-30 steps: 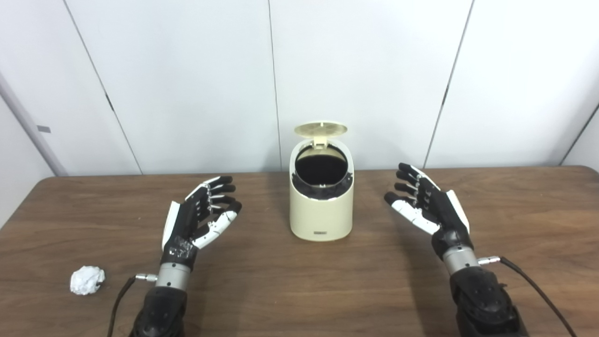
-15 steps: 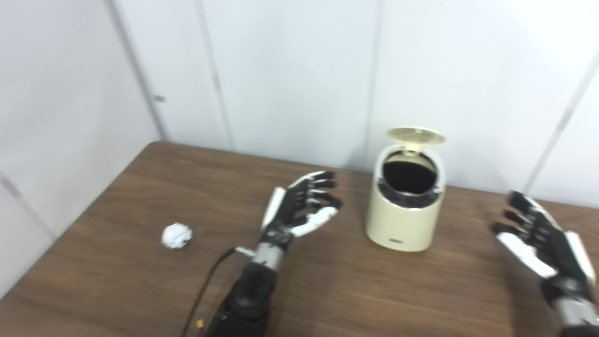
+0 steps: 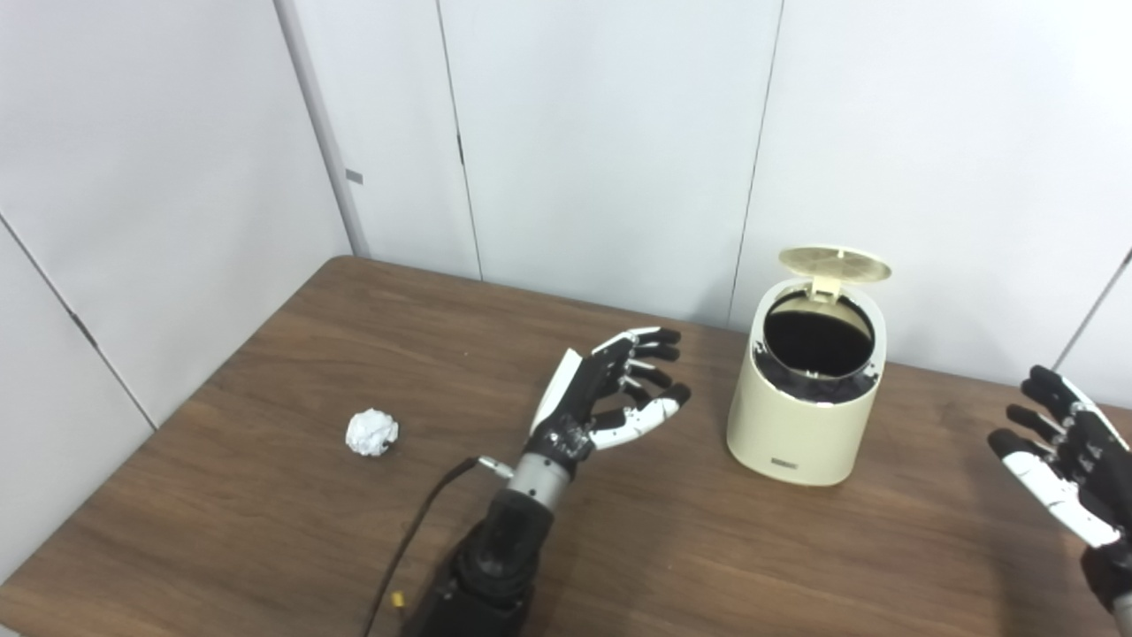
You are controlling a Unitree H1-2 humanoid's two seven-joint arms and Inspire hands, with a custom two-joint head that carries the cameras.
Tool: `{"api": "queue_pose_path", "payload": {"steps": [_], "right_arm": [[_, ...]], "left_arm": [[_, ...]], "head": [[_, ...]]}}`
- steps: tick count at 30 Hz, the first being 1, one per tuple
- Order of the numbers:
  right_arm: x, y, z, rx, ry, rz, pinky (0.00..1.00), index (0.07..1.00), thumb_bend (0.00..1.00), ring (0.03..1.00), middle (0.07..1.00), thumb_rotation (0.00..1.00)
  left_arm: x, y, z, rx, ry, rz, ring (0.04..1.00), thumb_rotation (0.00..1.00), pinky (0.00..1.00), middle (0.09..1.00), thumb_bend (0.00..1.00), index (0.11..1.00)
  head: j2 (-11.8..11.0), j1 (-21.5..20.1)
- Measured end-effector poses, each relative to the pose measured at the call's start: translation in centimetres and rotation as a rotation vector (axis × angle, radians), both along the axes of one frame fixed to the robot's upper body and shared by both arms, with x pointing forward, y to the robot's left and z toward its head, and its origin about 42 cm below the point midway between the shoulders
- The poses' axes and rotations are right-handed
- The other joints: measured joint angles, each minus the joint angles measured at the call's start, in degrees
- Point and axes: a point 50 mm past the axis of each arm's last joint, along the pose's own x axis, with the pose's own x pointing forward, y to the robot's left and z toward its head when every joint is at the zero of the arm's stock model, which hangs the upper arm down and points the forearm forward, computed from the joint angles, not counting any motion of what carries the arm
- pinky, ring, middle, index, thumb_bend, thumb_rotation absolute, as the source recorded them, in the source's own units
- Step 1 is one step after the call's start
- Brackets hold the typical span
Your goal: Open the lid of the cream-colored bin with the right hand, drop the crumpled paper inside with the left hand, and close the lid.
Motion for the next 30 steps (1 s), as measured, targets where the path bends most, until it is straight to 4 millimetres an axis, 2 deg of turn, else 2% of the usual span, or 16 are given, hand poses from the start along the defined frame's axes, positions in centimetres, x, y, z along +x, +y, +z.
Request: {"api": "queue_pose_path", "payload": {"steps": [3,5,8,11,14,16,23,25,30], "right_arm": [[0.0,-0.3,0.0,-0.006,0.011,-0.005,0.73,0.883,0.56,0.835,0.900,0.44],[-0.1,-0.1,0.0,-0.004,0.018,-0.004,0.74,0.885,0.56,0.837,0.904,0.41],[-0.1,-0.1,0.1,0.002,0.018,-0.003,0.73,0.885,0.56,0.833,0.904,0.39],[0.0,-0.1,0.0,0.004,0.022,-0.003,0.71,0.882,0.57,0.821,0.899,0.38],[0.0,-0.1,0.0,0.006,0.045,-0.008,0.68,0.872,0.59,0.813,0.901,0.35],[0.1,-0.1,0.0,0.008,0.063,-0.011,0.67,0.869,0.60,0.810,0.903,0.33],[0.3,-0.4,0.0,0.020,0.065,-0.012,0.65,0.868,0.61,0.787,0.885,0.32],[0.4,-0.7,-0.2,0.022,0.072,-0.016,0.61,0.853,0.64,0.766,0.867,0.34],[0.4,-1.2,0.0,0.012,0.070,-0.021,0.57,0.823,0.67,0.744,0.849,0.36]], "left_arm": [[-0.6,1.2,0.9,0.042,0.020,0.006,0.566,0.03,0.49,0.663,0.58,0.713],[-0.7,1.9,1.7,0.093,0.026,0.005,0.556,0.01,0.51,0.638,0.59,0.688],[-0.9,3.3,3.1,0.212,0.024,-0.021,0.546,0.00,0.50,0.612,0.61,0.660],[-1.1,4.2,4.2,0.302,0.068,-0.033,0.562,0.00,0.56,0.603,0.64,0.646],[-1.3,4.5,4.8,0.382,0.099,-0.048,0.569,0.00,0.49,0.627,0.65,0.655],[-1.4,4.5,4.9,0.435,0.108,-0.050,0.575,0.00,0.48,0.646,0.66,0.667],[-1.6,5.3,5.7,0.523,0.104,-0.008,0.614,0.00,0.50,0.692,0.69,0.682],[-1.5,5.6,5.9,0.537,0.105,0.006,0.614,0.00,0.49,0.698,0.69,0.686],[-1.1,6.7,7.4,0.604,0.114,0.052,0.599,0.00,0.47,0.678,0.71,0.676]], "head": [[0.0,0.0],[0.0,0.0],[-0.1,0.0],[-0.1,0.0],[-0.1,0.0],[-0.1,0.0],[-1.1,2.4],[-1.4,3.3],[-1.5,3.4]]}}
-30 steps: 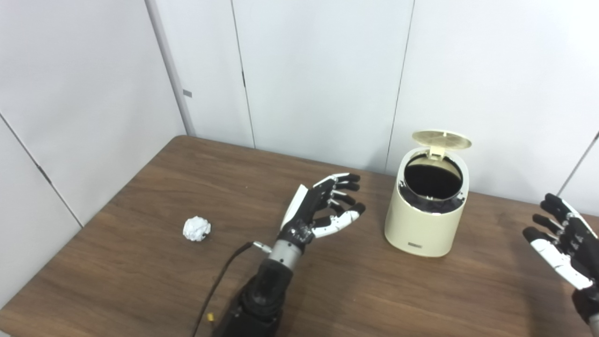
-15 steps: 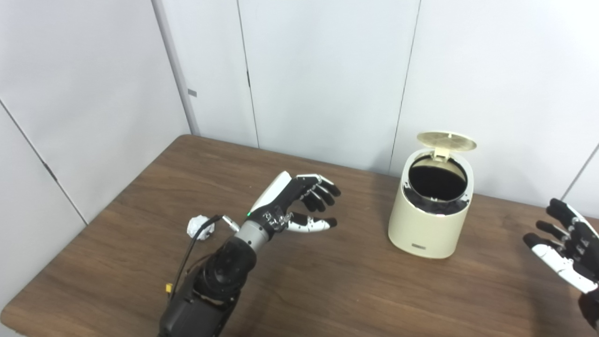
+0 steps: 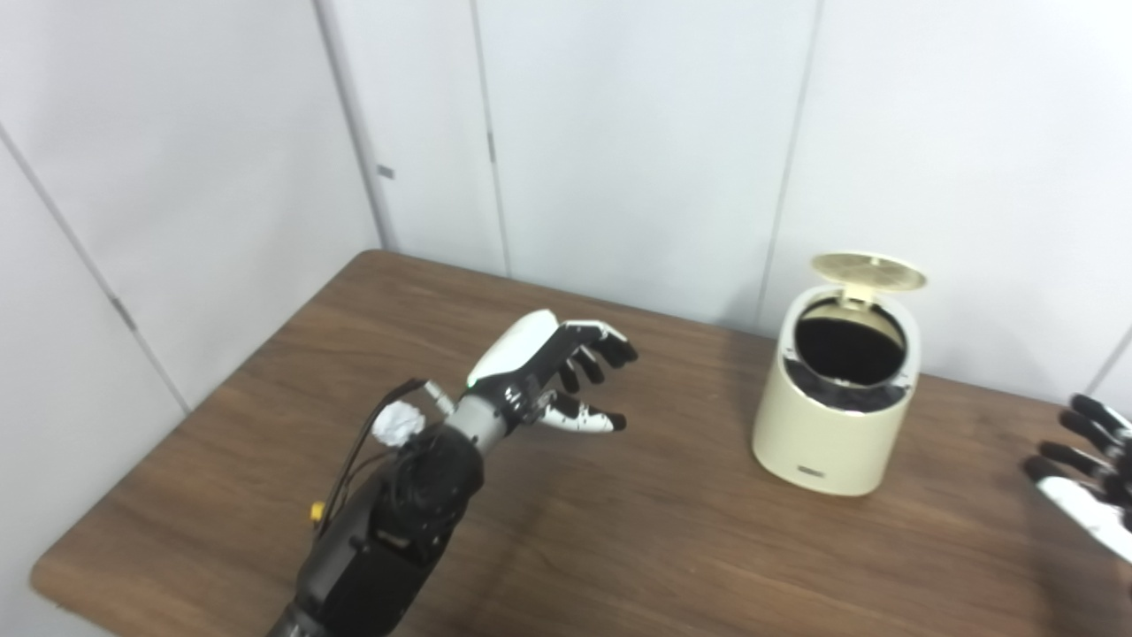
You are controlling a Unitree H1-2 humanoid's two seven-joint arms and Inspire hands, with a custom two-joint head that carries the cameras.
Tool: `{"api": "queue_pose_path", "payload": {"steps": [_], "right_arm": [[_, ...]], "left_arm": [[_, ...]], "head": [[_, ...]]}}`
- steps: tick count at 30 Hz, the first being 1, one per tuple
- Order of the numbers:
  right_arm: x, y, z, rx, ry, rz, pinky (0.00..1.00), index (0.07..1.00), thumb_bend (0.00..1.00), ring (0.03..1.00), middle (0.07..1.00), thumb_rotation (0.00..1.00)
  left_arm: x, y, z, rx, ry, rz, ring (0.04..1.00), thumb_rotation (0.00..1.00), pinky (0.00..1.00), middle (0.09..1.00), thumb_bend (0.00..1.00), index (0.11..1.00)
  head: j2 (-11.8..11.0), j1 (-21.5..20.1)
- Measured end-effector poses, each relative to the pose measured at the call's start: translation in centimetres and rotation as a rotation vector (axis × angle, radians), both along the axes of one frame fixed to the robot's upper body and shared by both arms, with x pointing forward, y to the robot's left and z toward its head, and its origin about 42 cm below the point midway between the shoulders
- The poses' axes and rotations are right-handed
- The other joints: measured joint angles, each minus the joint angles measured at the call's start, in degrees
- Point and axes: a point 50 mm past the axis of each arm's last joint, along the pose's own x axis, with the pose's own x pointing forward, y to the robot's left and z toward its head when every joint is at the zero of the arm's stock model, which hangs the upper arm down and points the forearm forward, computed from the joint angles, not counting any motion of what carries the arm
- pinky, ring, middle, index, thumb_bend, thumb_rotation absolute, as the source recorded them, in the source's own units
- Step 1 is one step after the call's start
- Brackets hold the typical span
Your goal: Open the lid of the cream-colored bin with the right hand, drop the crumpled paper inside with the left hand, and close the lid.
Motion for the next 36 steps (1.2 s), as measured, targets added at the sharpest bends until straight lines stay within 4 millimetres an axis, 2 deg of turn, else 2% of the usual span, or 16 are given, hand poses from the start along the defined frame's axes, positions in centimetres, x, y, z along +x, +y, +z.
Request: {"api": "queue_pose_path", "payload": {"steps": [6,10,14,19,23,28,29,33,36], "right_arm": [[-0.1,-0.1,0.4,-0.014,-0.012,0.001,0.53,0.815,0.67,0.725,0.836,0.37],[-0.1,0.0,0.6,-0.015,-0.021,0.005,0.50,0.811,0.71,0.710,0.827,0.39],[0.1,0.3,0.3,0.002,-0.013,0.007,0.50,0.808,0.74,0.714,0.828,0.39],[0.2,0.3,0.2,0.002,-0.010,0.004,0.50,0.802,0.74,0.707,0.820,0.40],[0.1,0.3,0.2,0.000,-0.012,0.001,0.50,0.799,0.73,0.713,0.823,0.41],[0.1,0.3,0.5,-0.001,-0.019,0.001,0.50,0.801,0.73,0.713,0.822,0.41],[0.1,0.3,0.5,-0.001,-0.019,0.000,0.50,0.801,0.74,0.715,0.823,0.41],[0.1,0.2,0.5,-0.002,-0.019,-0.001,0.50,0.796,0.77,0.719,0.823,0.44],[0.1,0.1,0.5,-0.001,-0.020,-0.004,0.51,0.800,0.76,0.722,0.827,0.43]], "left_arm": [[0.6,2.9,2.7,0.065,-0.022,0.055,0.601,0.00,0.47,0.676,0.75,0.678],[0.4,3.6,3.2,0.087,-0.002,0.070,0.622,0.00,0.49,0.692,0.76,0.684],[-0.3,4.1,4.3,0.219,-0.005,0.092,0.611,0.00,0.50,0.669,0.82,0.677],[-0.9,5.3,5.7,0.385,0.009,0.143,0.652,0.00,0.55,0.696,0.84,0.701],[-1.4,6.4,5.5,0.439,0.072,0.173,0.690,0.00,0.58,0.734,0.84,0.707],[-1.8,7.3,5.2,0.456,0.117,0.201,0.693,0.00,0.59,0.736,0.84,0.721],[-1.8,7.6,5.2,0.464,0.128,0.204,0.733,0.00,0.61,0.776,0.86,0.733],[-1.8,9.5,5.0,0.544,0.239,0.196,0.752,0.01,0.62,0.815,0.91,0.737],[-1.8,10.7,4.6,0.563,0.290,0.204,0.775,0.03,0.69,0.813,0.92,0.751]], "head": [[0.1,-1.4],[0.2,-1.8],[0.1,-1.8],[0.3,-1.6],[0.4,-1.6],[0.6,-1.5],[0.6,-1.5],[0.6,-1.5],[0.6,-1.6]]}}
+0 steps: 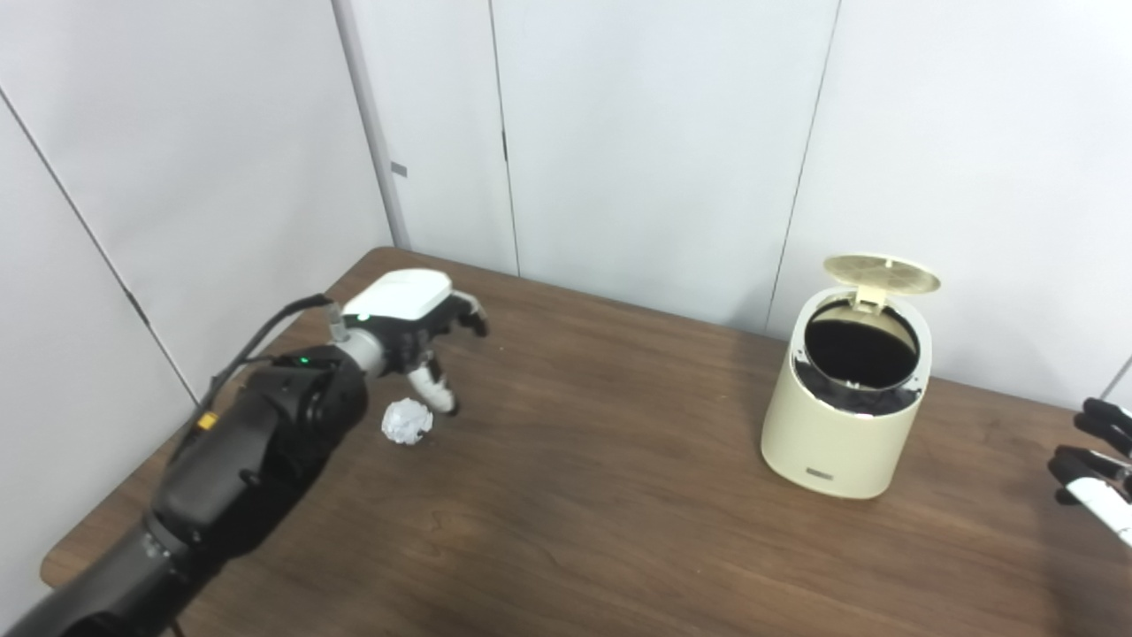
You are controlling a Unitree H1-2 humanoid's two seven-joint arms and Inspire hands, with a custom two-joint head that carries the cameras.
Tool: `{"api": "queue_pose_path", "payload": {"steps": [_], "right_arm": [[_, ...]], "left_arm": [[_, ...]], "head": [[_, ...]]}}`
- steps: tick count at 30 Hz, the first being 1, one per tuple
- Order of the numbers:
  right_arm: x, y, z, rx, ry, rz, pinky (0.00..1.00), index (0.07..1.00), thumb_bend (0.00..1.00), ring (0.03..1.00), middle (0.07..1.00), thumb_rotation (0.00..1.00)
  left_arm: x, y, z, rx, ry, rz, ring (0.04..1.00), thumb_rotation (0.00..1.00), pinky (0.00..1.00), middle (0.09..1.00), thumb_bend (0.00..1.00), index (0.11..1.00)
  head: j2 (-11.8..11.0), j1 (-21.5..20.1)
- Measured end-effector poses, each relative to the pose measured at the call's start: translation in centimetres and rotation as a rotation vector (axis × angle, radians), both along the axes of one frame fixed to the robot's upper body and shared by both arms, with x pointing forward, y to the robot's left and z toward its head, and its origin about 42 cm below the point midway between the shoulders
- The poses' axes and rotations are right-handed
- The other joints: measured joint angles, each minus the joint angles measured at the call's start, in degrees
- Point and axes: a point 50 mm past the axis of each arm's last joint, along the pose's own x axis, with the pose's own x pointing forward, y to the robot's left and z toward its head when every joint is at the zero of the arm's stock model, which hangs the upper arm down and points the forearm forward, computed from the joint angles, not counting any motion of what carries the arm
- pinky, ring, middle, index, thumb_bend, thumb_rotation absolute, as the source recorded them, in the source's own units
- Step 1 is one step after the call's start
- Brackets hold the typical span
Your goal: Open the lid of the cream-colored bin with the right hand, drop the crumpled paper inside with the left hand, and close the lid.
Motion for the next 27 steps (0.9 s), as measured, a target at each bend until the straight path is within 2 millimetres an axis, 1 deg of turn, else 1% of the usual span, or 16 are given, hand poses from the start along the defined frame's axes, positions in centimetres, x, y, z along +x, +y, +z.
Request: {"api": "queue_pose_path", "payload": {"steps": [2,3,6,8,10,11,14,16,17,20,23,27], "right_arm": [[0.0,0.0,0.0,0.000,0.000,0.000,0.51,0.798,0.77,0.718,0.825,0.43],[0.0,0.0,0.0,0.000,0.000,0.001,0.51,0.797,0.77,0.717,0.824,0.43],[0.0,0.0,0.0,0.000,0.000,0.001,0.50,0.796,0.77,0.719,0.826,0.43],[0.0,0.0,0.0,0.000,0.000,0.001,0.50,0.796,0.75,0.721,0.827,0.42],[0.0,0.0,0.1,0.000,0.000,0.001,0.49,0.795,0.75,0.714,0.826,0.42],[0.0,0.0,0.1,-0.001,-0.001,0.000,0.49,0.793,0.75,0.711,0.825,0.42],[-0.1,-0.2,0.6,-0.009,-0.014,0.000,0.48,0.788,0.76,0.705,0.821,0.42],[0.0,-0.2,0.9,-0.010,-0.020,0.000,0.47,0.784,0.75,0.703,0.819,0.41],[0.0,-0.2,0.9,-0.010,-0.020,0.000,0.47,0.783,0.75,0.703,0.818,0.41],[0.0,-0.2,0.9,-0.010,-0.016,-0.001,0.45,0.772,0.79,0.689,0.807,0.43],[0.0,-0.2,0.9,-0.010,-0.014,-0.002,0.44,0.769,0.82,0.680,0.799,0.44],[0.0,-0.2,0.9,-0.011,-0.012,-0.003,0.44,0.767,0.83,0.680,0.794,0.45]], "left_arm": [[-0.1,0.2,-0.4,-0.003,0.020,0.005,0.820,0.04,0.75,0.836,0.92,0.788],[0.0,0.4,-0.8,-0.007,0.040,0.009,0.823,0.04,0.76,0.839,0.92,0.791],[-0.2,0.6,-1.3,-0.028,0.089,0.007,0.855,0.07,0.71,0.885,0.94,0.842],[-0.2,0.7,-1.4,-0.027,0.113,0.005,0.882,0.09,0.73,0.913,0.94,0.870],[-0.2,1.3,-1.7,-0.019,0.147,0.012,0.895,0.09,0.75,0.923,0.94,0.873],[-0.1,1.5,-1.8,-0.016,0.159,0.018,0.895,0.09,0.75,0.921,0.94,0.872],[-0.1,1.6,-2.0,-0.004,0.180,0.019,0.895,0.08,0.76,0.919,0.94,0.868],[0.0,1.7,-2.1,0.001,0.195,0.021,0.836,0.07,0.69,0.906,0.93,0.859],[0.0,1.8,-2.2,0.003,0.207,0.021,0.825,0.07,0.68,0.904,0.92,0.858],[-0.1,1.7,-2.5,-0.001,0.242,0.026,0.771,0.03,0.62,0.875,0.92,0.845],[-0.1,1.7,-2.7,-0.004,0.268,0.031,0.788,0.04,0.62,0.886,0.92,0.848],[0.0,1.9,-3.0,0.019,0.284,0.049,0.791,0.02,0.62,0.888,0.93,0.845]], "head": [[0.0,0.0],[0.0,0.0],[0.0,0.0],[0.0,0.0],[0.0,0.0],[0.3,0.0],[0.4,-0.2],[0.5,-0.3],[0.5,-0.3],[0.5,-0.3],[0.7,-0.2],[0.8,-0.3]]}}
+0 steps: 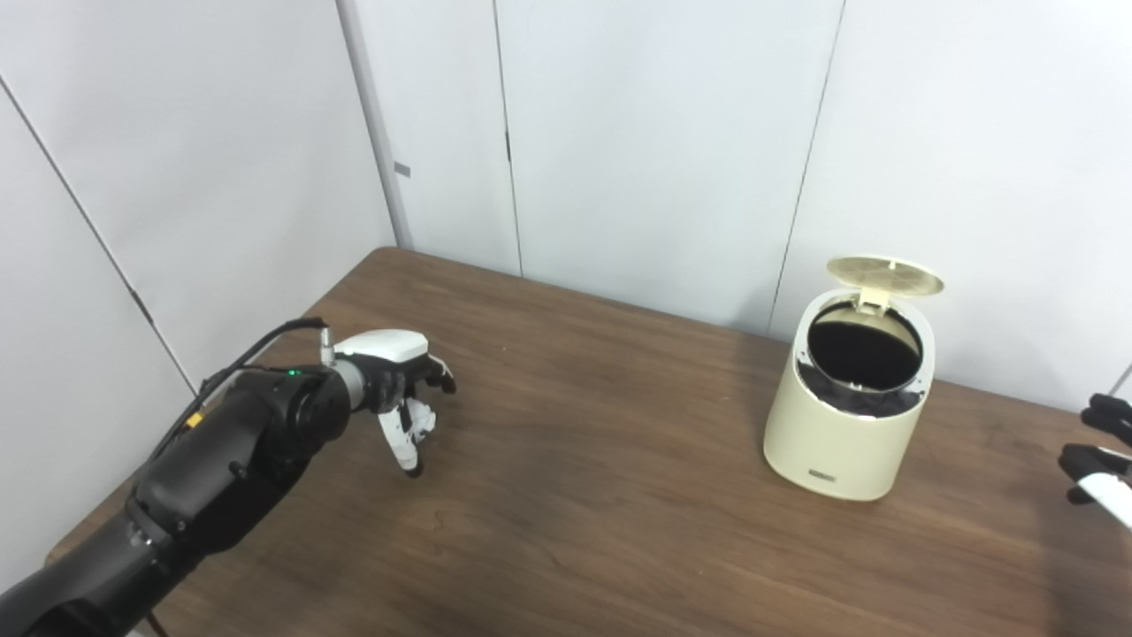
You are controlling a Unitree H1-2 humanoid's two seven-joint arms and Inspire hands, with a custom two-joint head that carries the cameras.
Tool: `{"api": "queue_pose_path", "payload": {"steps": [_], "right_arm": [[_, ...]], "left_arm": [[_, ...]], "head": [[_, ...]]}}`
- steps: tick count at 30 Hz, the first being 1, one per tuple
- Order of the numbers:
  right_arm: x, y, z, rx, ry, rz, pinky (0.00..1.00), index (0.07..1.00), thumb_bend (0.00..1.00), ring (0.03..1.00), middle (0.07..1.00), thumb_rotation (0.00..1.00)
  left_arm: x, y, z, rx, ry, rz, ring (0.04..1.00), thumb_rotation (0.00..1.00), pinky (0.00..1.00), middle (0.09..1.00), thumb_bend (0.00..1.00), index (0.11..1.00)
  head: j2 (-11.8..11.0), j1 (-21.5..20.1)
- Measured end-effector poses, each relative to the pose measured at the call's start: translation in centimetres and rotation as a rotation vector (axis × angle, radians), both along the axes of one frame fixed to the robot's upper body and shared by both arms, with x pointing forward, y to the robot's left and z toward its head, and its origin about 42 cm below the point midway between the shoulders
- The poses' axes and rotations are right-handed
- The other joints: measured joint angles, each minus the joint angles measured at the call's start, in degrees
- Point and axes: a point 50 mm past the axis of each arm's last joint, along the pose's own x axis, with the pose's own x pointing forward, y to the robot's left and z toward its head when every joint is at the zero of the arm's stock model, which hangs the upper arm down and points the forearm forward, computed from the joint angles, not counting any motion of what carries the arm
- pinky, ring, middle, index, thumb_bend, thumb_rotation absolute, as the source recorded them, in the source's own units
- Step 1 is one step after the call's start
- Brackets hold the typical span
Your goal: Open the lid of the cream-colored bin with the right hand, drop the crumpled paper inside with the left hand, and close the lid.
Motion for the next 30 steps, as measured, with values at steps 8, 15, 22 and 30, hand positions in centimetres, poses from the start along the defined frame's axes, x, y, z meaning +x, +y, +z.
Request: {"api": "queue_pose_path", "payload": {"steps": [8,15,22,30], "right_arm": [[0.1,0.0,0.1,0.004,0.011,-0.004,0.46,0.763,0.82,0.689,0.794,0.43],[0.1,-0.1,0.4,0.003,0.003,-0.007,0.45,0.769,0.81,0.696,0.800,0.44],[0.0,-0.2,0.9,-0.001,-0.009,-0.007,0.48,0.772,0.80,0.701,0.802,0.43],[0.0,-0.2,0.9,-0.002,-0.007,-0.009,0.46,0.762,0.83,0.682,0.784,0.43]], "left_arm": [[0.3,0.3,-0.4,0.064,-0.022,0.015,0.643,0.00,0.53,0.756,0.84,0.739],[0.9,0.8,-1.5,0.081,-0.111,0.007,0.467,0.00,0.40,0.461,0.54,0.550],[0.6,1.8,-2.5,0.071,-0.211,-0.019,0.435,0.00,0.39,0.500,0.50,0.491],[0.4,1.4,-3.2,0.031,-0.274,-0.037,0.412,0.00,0.36,0.464,0.50,0.513]], "head": [[0.4,0.1],[0.8,0.0],[1.2,-0.3],[1.2,-0.3]]}}
